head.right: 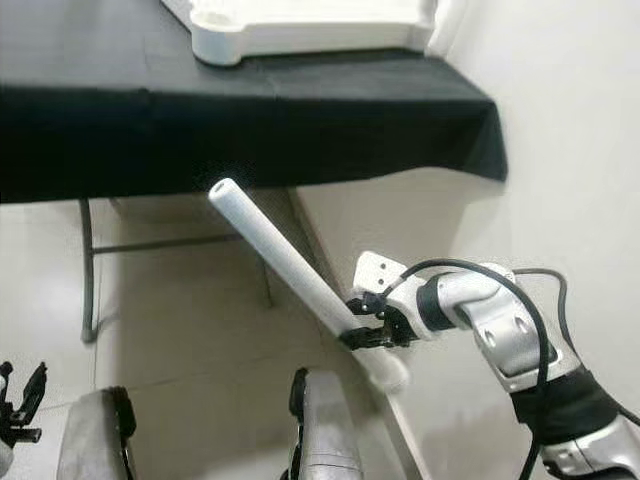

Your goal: Building children table

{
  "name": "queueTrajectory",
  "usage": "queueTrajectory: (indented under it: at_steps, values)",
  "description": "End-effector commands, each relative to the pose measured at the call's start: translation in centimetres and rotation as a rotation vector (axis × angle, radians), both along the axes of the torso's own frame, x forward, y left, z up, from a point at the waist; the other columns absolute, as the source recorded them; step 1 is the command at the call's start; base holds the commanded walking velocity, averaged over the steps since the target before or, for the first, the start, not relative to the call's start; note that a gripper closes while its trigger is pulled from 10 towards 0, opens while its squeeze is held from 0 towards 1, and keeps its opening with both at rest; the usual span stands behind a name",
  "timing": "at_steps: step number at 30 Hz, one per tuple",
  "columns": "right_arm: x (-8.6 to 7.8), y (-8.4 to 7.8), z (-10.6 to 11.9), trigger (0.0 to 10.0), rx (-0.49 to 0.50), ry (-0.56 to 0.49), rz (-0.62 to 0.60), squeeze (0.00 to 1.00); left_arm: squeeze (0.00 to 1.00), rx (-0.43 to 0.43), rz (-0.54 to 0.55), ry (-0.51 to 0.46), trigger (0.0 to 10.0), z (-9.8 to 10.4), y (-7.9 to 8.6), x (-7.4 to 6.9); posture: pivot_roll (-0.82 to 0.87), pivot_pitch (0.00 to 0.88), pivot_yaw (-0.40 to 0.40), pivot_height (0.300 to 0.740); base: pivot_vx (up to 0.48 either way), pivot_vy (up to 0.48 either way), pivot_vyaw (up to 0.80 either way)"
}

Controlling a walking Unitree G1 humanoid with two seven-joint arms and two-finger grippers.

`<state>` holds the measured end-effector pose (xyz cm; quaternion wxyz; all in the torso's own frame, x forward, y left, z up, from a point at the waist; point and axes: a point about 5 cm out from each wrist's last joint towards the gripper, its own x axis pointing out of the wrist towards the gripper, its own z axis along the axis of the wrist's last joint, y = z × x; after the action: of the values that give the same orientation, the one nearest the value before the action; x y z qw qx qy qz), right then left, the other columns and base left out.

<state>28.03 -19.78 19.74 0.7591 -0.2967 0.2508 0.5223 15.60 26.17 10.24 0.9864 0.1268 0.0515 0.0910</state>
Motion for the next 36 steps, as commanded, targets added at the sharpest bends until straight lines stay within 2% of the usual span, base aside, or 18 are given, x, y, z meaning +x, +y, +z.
queueTrajectory:
  at_steps: [1,2,4,5,7,8,9,11,13,14,18,21,23,24,27,28,29,36]
  values:
    - [-0.1,-0.3,0.6,0.0,0.016,-0.019,-0.009,0.0,0.0,-0.064,-0.117,-0.005,10.0,0.6,-1.6,0.3,-0.12,0.022,-0.164,0.54,0.0,0.0,0.0]
    - [-0.2,0.0,0.8,0.0,0.034,-0.026,0.0,0.0,0.0,-0.097,-0.241,-0.029,10.0,1.8,-3.2,0.8,-0.12,0.015,-0.164,0.545,0.0,0.0,0.0]
    - [-0.2,0.0,0.8,0.0,0.034,-0.026,0.0,0.0,0.0,-0.097,-0.241,-0.029,10.0,1.8,-3.2,0.8,-0.12,0.015,-0.164,0.545,0.0,0.0,0.0]
    - [-0.1,0.6,1.2,0.0,0.07,-0.04,0.008,0.0,0.0,-0.134,-0.408,-0.064,10.0,3.4,-5.4,1.2,-0.12,0.009,-0.163,0.555,0.0,0.0,0.0]
    - [0.1,1.3,1.5,0.0,0.104,-0.056,0.015,0.0,0.0,-0.146,-0.506,-0.079,10.0,4.2,-6.4,1.6,-0.12,0.003,-0.161,0.565,0.0,0.0,0.0]
    - [0.1,1.3,1.5,0.0,0.104,-0.056,0.015,0.0,0.0,-0.146,-0.506,-0.079,10.0,4.2,-6.4,1.6,-0.12,0.003,-0.161,0.565,0.0,0.0,0.0]
    - [0.2,1.9,1.7,0.0,0.133,-0.059,0.02,0.0,0.0,-0.151,-0.58,-0.075,10.0,4.5,-7.1,1.8,-0.11,0.0,-0.16,0.575,0.0,0.0,0.0]
    - [0.2,2.2,1.8,0.0,0.148,-0.06,0.027,0.0,0.0,-0.16,-0.626,-0.071,10.0,4.7,-7.5,1.9,-0.11,0.0,-0.158,0.58,0.0,0.0,0.0]
    - [0.2,2.2,1.8,0.0,0.148,-0.06,0.027,0.0,0.0,-0.16,-0.626,-0.071,10.0,4.7,-7.5,1.9,-0.11,0.0,-0.158,0.58,0.0,0.0,0.0]
    - [0.2,2.6,2.0,0.0,0.163,-0.061,0.037,0.0,0.0,-0.16,-0.679,-0.065,10.0,4.8,-7.9,2.1,-0.11,0.0,-0.153,0.585,0.0,0.0,0.0]
    - [0.0,3.7,2.6,0.0,0.2,-0.067,0.068,0.0,0.0,-0.147,-0.75,-0.047,10.0,4.6,-8.1,2.7,-0.11,0.0,-0.149,0.6,0.0,0.0,0.0]
    - [-0.2,4.8,3.6,0.0,0.258,-0.063,0.106,0.0,0.0,-0.207,-0.803,-0.008,10.0,4.4,-8.2,2.8,-0.11,0.0,-0.143,0.615,0.0,0.0,0.0]
    - [-0.2,5.1,3.7,0.0,0.271,-0.062,0.114,0.0,0.0,-0.215,-0.817,-0.001,10.0,4.4,-8.3,2.9,-0.11,0.0,-0.143,0.62,0.0,0.0,0.0]
    - [-0.4,6.1,4.0,0.0,0.302,-0.055,0.143,0.0,0.0,-0.258,-0.847,0.008,10.0,4.6,-8.4,3.0,-0.11,0.0,-0.139,0.63,0.0,0.0,0.0]
    - [-0.6,7.4,4.1,0.0,0.332,-0.055,0.183,0.0,0.0,-0.265,-0.866,0.01,10.0,4.6,-8.4,3.5,-0.1,0.0,-0.136,0.645,0.0,0.0,0.0]
    - [-0.6,7.7,4.2,0.0,0.338,-0.056,0.191,0.0,0.05,-0.264,-0.863,0.003,10.0,4.6,-8.4,3.7,-0.1,0.0,-0.136,0.65,0.0,0.0,0.0]
    - [-0.6,8.0,4.2,0.0,0.346,-0.057,0.2,0.0,1.0,-0.272,-0.863,-0.002,10.0,4.6,-8.4,3.9,-0.1,0.0,-0.134,0.655,0.0,0.0,0.0]
    - [-0.9,9.4,4.5,0.0,0.385,-0.045,0.241,0.0,1.0,-0.33,-0.909,-0.017,10.0,4.8,-8.4,4.5,-0.09,0.0,-0.131,0.68,0.0,0.0,0.0]
